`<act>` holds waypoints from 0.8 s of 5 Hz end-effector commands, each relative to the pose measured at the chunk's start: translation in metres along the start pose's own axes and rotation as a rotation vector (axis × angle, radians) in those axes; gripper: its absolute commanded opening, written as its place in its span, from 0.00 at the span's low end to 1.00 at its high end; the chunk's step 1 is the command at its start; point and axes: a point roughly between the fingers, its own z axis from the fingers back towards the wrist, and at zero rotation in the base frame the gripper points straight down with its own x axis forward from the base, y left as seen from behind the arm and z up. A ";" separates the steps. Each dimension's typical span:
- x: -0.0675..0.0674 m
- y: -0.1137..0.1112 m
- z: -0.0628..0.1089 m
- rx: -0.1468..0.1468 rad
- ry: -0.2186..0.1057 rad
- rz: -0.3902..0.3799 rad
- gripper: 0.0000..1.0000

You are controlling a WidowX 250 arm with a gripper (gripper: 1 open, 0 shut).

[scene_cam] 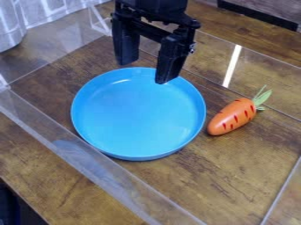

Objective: Put the carrot in the blue tray

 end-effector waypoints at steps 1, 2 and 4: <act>0.003 -0.002 -0.006 -0.002 0.012 -0.014 1.00; 0.018 -0.014 -0.015 -0.001 -0.001 -0.077 1.00; 0.059 -0.053 -0.023 0.010 -0.060 -0.199 1.00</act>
